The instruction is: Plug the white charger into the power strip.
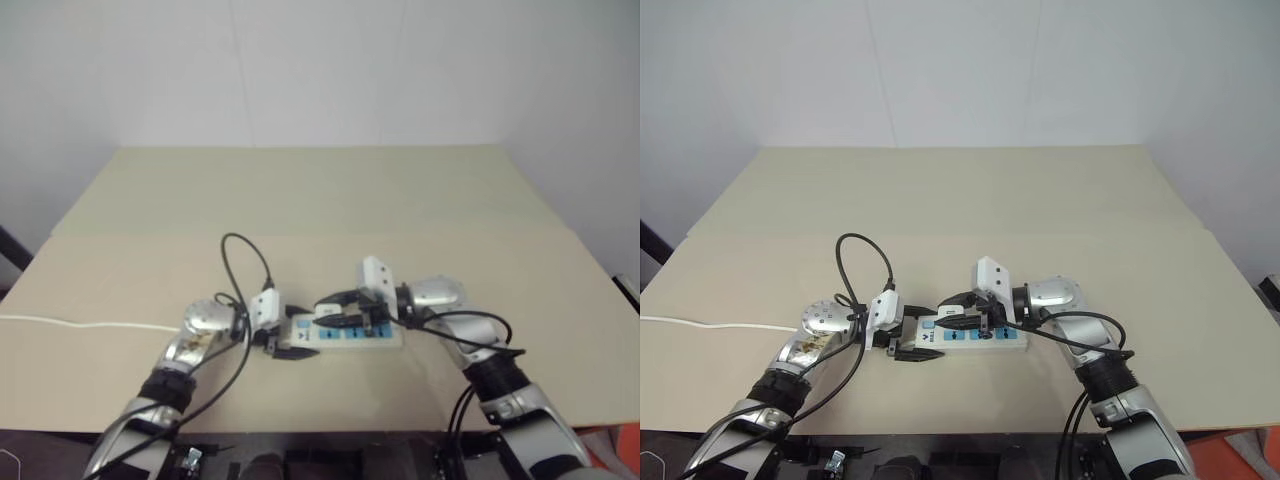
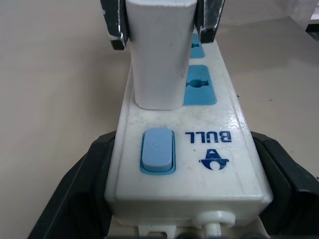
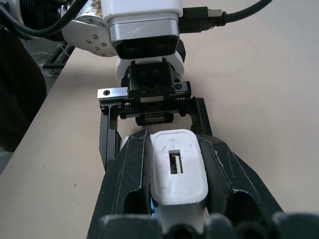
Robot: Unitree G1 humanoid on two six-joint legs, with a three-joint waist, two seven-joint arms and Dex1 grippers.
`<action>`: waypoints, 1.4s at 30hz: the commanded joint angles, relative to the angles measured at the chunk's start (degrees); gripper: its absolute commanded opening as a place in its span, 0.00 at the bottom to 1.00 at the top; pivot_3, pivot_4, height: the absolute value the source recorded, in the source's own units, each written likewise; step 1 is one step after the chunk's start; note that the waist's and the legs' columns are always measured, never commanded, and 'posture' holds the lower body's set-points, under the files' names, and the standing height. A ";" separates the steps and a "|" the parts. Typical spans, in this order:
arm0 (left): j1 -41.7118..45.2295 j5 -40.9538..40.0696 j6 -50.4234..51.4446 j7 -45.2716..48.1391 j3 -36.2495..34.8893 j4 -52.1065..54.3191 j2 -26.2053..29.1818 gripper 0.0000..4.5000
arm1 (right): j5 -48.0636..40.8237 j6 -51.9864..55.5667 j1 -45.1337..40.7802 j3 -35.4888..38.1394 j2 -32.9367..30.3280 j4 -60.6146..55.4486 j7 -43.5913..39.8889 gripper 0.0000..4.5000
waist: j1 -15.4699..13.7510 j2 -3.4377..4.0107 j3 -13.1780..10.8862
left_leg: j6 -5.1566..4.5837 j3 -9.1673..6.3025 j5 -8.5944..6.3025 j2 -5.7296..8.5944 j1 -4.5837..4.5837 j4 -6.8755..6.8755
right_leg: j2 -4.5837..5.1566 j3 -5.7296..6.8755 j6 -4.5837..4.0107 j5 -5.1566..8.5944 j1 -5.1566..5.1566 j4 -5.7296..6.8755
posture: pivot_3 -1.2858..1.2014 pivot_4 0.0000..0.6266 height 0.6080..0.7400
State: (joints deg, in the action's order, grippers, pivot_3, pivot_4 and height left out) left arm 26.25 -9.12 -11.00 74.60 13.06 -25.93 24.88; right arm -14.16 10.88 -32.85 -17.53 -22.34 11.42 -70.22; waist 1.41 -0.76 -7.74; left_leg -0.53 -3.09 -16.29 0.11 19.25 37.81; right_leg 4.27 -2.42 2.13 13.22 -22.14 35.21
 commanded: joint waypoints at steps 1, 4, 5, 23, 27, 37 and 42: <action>-1.02 1.57 0.94 -3.15 -0.39 1.33 0.64 0.73 | 3.50 2.26 2.11 -5.72 1.03 4.81 -1.90 0.27 | 0.24 -0.02 0.09 | 0.00 0.00 0.00 0.00 -0.02 0.00 | 0.00 0.00 0.00 0.00 0.00 0.01 | 0.52 0.24 1.00; -1.92 1.56 1.30 -3.17 -0.50 2.37 1.10 0.73 | 3.76 1.84 2.24 -5.63 0.89 4.82 -2.28 0.27 | 0.45 0.01 0.17 | 0.00 -0.01 0.00 -0.01 -0.04 -0.01 | -0.01 0.00 0.00 0.00 0.01 0.03 | 0.52 0.24 1.00; -2.04 1.54 1.49 -3.22 -0.54 2.59 1.16 0.73 | 3.85 1.75 2.29 -5.61 0.88 4.74 -2.24 0.27 | 0.49 0.01 0.17 | 0.00 -0.02 0.00 -0.01 -0.04 -0.02 | -0.01 0.00 0.00 0.00 0.01 0.03 | 0.52 0.24 1.00; 0.83 1.81 0.87 -2.35 0.10 -0.81 0.25 0.73 | 4.14 1.33 1.38 -2.70 0.73 3.24 0.40 0.99 | 0.58 -0.01 0.14 | 0.00 -0.04 0.00 0.02 0.03 -0.05 | 0.03 0.03 0.00 0.00 -0.03 0.01 | 0.52 0.24 1.00; 1.04 1.64 1.84 -2.21 0.12 -0.72 0.30 0.73 | 1.20 2.73 0.39 1.57 -2.09 -1.14 0.25 0.99 | 0.22 -0.04 0.06 | 0.01 -0.04 0.00 0.04 0.06 -0.04 | 0.04 0.03 0.01 0.00 -0.04 0.01 | 0.52 0.24 1.00; 0.18 -7.69 13.11 1.32 -4.77 14.62 5.18 1.00 | -6.95 9.65 3.43 12.52 -12.84 -15.40 0.17 1.00 | -0.22 -0.07 -0.25 | 0.01 -0.08 0.01 0.00 1.07 -0.04 | 0.00 0.03 -0.03 -0.02 -1.07 0.06 | 0.52 0.24 1.00; -3.93 -14.97 21.08 3.40 -10.21 27.35 12.87 1.00 | -9.48 10.60 7.32 17.51 -17.48 -19.44 0.82 1.00 | -0.25 -0.05 -0.38 | 0.01 -0.05 0.00 0.01 1.08 -0.06 | 0.06 0.01 -0.02 -0.02 -1.00 -0.10 | 0.52 0.24 1.00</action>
State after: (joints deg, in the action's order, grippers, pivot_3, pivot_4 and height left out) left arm 23.37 -20.88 7.95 76.93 6.06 -2.94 35.57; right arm -21.75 21.05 -25.79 -3.85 -38.09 -5.31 -69.70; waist 1.16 -0.82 -8.12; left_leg -0.53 -3.13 -16.29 0.10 20.33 37.74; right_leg 4.33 -2.42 2.13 13.21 -23.15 35.09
